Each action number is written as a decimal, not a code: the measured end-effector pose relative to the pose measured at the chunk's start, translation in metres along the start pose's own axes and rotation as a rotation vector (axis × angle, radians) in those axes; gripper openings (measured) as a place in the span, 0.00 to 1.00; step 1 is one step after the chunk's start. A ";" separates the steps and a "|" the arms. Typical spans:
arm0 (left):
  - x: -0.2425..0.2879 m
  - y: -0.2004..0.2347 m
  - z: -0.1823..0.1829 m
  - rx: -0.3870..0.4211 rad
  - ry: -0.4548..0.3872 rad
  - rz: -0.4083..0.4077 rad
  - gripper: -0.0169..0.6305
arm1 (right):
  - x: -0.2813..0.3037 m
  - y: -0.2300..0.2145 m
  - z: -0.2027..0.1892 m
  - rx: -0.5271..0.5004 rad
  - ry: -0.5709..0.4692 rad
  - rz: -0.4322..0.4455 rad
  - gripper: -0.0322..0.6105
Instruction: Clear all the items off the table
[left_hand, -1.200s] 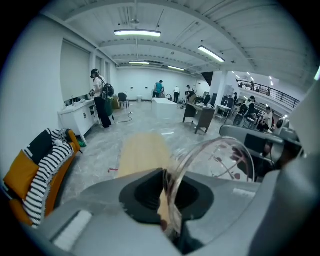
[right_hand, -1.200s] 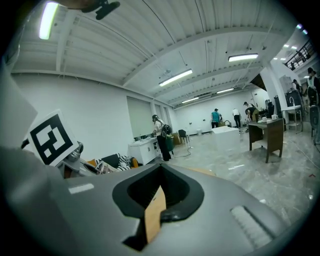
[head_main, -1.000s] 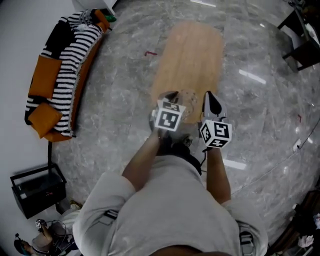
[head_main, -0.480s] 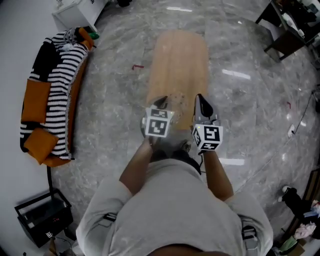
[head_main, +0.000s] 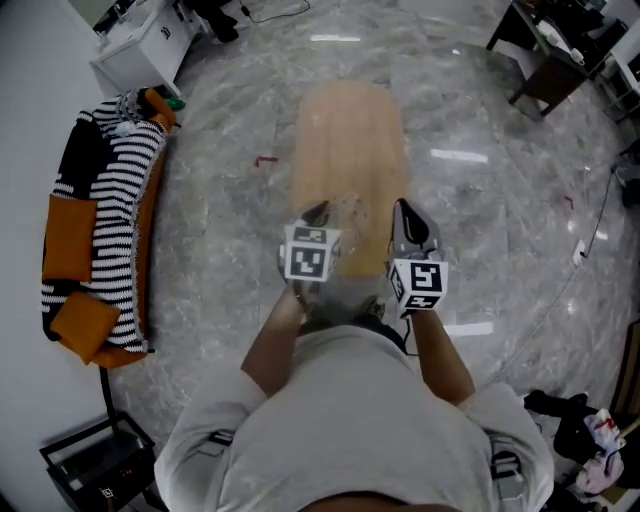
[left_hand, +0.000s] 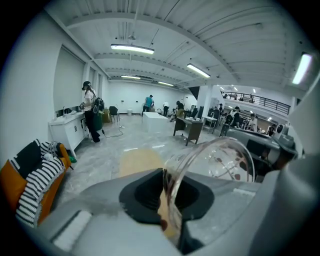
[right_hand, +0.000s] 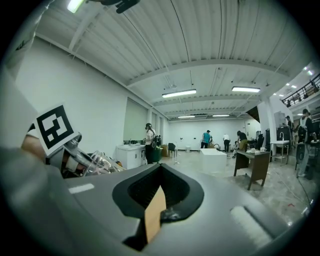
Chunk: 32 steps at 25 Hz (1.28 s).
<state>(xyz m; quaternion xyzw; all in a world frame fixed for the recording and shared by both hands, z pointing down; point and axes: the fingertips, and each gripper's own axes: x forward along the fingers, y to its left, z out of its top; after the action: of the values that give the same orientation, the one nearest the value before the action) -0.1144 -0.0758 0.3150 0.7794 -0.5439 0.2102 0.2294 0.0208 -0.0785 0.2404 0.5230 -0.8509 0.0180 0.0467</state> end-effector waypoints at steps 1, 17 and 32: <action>0.000 0.000 0.002 0.007 -0.007 -0.012 0.09 | -0.001 -0.003 0.001 -0.002 -0.003 -0.008 0.06; -0.009 0.025 0.008 -0.036 -0.069 0.005 0.09 | -0.006 -0.010 -0.001 -0.050 0.000 0.005 0.06; 0.006 0.005 0.007 -0.021 -0.077 -0.011 0.09 | -0.002 -0.010 -0.006 -0.056 0.006 0.038 0.06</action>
<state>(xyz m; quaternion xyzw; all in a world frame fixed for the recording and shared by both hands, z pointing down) -0.1162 -0.0856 0.3139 0.7874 -0.5503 0.1729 0.2176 0.0307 -0.0808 0.2464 0.5051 -0.8607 -0.0033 0.0632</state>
